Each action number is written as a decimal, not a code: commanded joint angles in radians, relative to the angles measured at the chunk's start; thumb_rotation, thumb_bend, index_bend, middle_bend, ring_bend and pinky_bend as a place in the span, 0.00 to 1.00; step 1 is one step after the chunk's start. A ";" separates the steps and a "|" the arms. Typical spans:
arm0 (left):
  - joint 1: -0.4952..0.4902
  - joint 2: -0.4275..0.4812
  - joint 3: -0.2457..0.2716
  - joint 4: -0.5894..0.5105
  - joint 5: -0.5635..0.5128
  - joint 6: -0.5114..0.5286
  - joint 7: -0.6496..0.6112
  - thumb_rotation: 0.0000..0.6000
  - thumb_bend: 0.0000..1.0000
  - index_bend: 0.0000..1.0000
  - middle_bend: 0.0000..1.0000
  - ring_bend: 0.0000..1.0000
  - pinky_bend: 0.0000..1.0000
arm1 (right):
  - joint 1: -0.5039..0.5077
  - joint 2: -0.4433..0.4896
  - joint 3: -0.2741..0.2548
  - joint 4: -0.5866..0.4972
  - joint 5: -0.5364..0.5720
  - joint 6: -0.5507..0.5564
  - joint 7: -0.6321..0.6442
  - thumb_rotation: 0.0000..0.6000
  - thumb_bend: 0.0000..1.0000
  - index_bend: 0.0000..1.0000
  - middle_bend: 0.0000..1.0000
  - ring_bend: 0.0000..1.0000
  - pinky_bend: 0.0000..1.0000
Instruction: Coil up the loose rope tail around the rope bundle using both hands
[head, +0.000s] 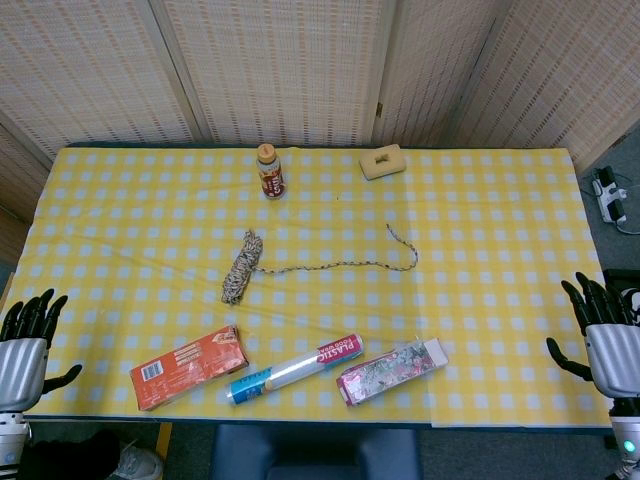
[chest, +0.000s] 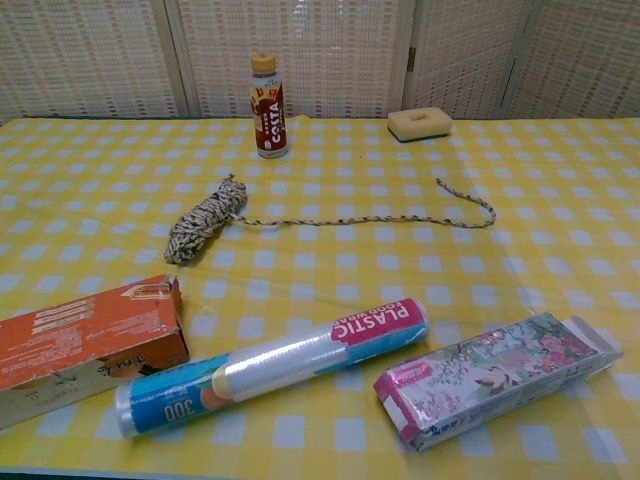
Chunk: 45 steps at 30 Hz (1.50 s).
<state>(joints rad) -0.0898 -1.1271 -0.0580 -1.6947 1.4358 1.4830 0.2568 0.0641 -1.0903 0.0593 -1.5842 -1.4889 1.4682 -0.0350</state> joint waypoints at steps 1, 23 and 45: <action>-0.003 -0.004 -0.002 -0.002 -0.005 -0.003 0.003 1.00 0.13 0.00 0.00 0.00 0.00 | 0.003 0.002 0.001 -0.003 -0.002 0.000 -0.001 0.80 0.40 0.00 0.00 0.04 0.00; -0.124 0.037 -0.074 -0.138 0.017 -0.096 0.035 1.00 0.15 0.00 0.00 0.02 0.00 | 0.000 0.005 0.008 0.010 -0.005 0.015 0.028 0.80 0.40 0.00 0.00 0.04 0.00; -0.610 -0.205 -0.243 -0.011 -0.432 -0.538 0.218 1.00 0.15 0.05 0.08 0.11 0.02 | 0.003 0.013 0.008 0.036 0.005 -0.001 0.063 0.80 0.40 0.00 0.00 0.04 0.00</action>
<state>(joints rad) -0.6496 -1.2744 -0.2904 -1.7625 1.0601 0.9679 0.4286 0.0666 -1.0767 0.0676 -1.5486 -1.4844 1.4679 0.0275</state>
